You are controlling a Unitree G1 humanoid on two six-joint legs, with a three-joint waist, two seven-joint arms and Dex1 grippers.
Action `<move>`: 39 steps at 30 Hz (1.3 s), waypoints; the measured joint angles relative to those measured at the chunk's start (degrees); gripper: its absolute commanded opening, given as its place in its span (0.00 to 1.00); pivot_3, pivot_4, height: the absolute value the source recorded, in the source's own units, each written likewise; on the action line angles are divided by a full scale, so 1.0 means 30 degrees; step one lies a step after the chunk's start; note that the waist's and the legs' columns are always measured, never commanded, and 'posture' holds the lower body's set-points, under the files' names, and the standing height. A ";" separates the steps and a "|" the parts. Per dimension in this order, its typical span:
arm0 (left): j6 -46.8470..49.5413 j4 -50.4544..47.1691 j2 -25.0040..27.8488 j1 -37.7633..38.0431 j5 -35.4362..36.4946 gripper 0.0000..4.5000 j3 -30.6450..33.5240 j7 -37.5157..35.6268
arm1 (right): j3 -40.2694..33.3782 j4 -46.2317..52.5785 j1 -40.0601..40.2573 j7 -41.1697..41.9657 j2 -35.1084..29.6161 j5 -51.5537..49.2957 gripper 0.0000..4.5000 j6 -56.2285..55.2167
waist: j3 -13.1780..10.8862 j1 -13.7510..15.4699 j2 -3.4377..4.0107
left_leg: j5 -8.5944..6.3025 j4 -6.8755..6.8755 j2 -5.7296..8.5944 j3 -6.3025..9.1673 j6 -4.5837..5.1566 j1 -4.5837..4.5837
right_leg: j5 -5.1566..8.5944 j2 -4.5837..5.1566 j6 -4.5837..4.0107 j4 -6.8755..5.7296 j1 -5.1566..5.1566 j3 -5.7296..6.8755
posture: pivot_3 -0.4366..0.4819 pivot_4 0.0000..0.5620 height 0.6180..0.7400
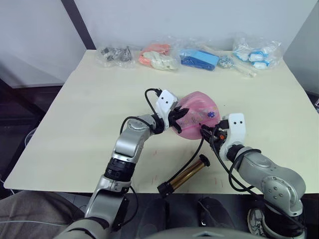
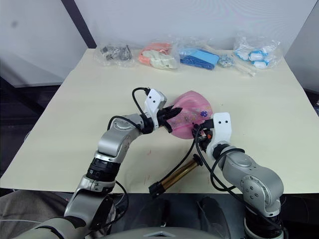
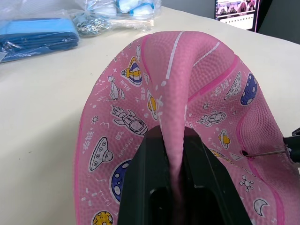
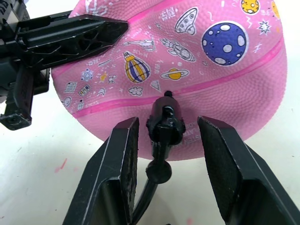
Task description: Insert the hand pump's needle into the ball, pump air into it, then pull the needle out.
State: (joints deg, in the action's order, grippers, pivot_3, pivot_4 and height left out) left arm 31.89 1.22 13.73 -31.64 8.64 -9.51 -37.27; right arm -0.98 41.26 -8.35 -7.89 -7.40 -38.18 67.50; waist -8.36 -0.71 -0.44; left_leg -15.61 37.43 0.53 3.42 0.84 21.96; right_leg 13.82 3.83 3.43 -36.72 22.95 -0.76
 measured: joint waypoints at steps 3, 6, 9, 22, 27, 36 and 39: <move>-0.0001 0.0000 0.0021 0.0006 -0.0001 0.00 0.0000 0.0000 | 0.0008 -0.0194 -0.0001 0.0067 0.0068 0.0092 0.09 -0.0003 | 0.0001 -0.0004 0.0000 | 0.0000 0.0000 0.0000 -0.0002 0.0000 -0.0003 | 0.0000 0.0000 0.0000 -0.0003 0.0000 -0.0003 | 0.48 0.27 0.97; -0.0002 -0.0001 0.0058 0.0078 -0.0001 0.00 0.0000 0.0000 | 0.0007 -0.0206 0.0000 0.0128 0.0169 0.0210 0.08 -0.0012 | 0.0003 -0.0021 0.0001 | 0.0000 0.0000 0.0000 -0.0005 0.0000 -0.0007 | 0.0000 -0.0001 0.0000 -0.0007 0.0000 -0.0008 | 0.48 0.27 0.97; -0.0003 -0.0006 0.0076 0.0139 -0.0001 0.00 -0.0001 0.0000 | 0.0027 -0.0206 0.0001 0.0318 0.0164 0.0400 0.08 -0.0067 | 0.0003 -0.0025 0.0001 | 0.0000 0.0000 0.0000 -0.0005 0.0000 -0.0009 | 0.0000 -0.0001 0.0000 -0.0008 0.0000 -0.0008 | 0.48 0.27 0.97; -0.0493 0.0030 0.0253 0.0125 -0.0012 0.00 -0.0094 -0.0409 | -0.0378 -0.0325 -0.2836 0.2699 -0.3188 -0.0424 0.08 0.3451 | 0.0002 -0.0020 0.0001 | 0.0000 0.0001 0.0004 -0.0009 0.0000 -0.0007 | 0.0000 -0.0001 -0.0002 -0.0008 -0.0002 -0.0012 | 0.48 0.27 0.97; -0.0801 0.0182 0.0338 0.0092 -0.0011 0.00 -0.0241 -0.0752 | -0.0997 -0.1059 -0.5699 0.4567 -0.4920 -0.1425 0.08 0.7188 | 0.0004 0.0011 -0.0001 | 0.0000 0.0002 0.0010 0.0003 0.0002 -0.0005 | 0.0000 0.0001 -0.0005 -0.0004 -0.0013 0.0002 | 0.48 0.27 0.97; -0.1254 0.0285 0.0456 0.0074 -0.0035 0.00 -0.0461 -0.1012 | 0.0817 -0.3157 -0.8941 0.7534 -0.8074 -0.1758 0.08 0.8201 | 0.0003 0.0009 0.0000 | 0.0000 0.0011 0.0035 0.0002 0.0005 0.0002 | 0.0000 0.0032 -0.0002 0.0002 -0.0017 0.0006 | 0.48 0.27 0.97; -0.1431 0.0339 0.0457 0.0076 -0.0035 0.00 -0.0573 -0.1045 | 0.1956 -0.3878 -1.0085 0.8726 -0.9245 -0.1670 0.08 0.8075 | 0.0003 0.0026 -0.0001 | 0.0001 0.0014 0.0052 0.0008 0.0006 0.0001 | -0.0001 0.0049 0.0000 0.0001 -0.0021 0.0012 | 0.48 0.27 0.97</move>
State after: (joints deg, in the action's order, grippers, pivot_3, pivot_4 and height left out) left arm 27.59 2.24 15.10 -31.41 8.53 -11.23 -40.41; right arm 4.89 29.62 -38.61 18.28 -35.13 -43.19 91.72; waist -8.35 -0.63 -0.44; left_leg -15.61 37.47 0.69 3.45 0.86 21.96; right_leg 13.81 3.97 3.43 -36.72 22.89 -0.73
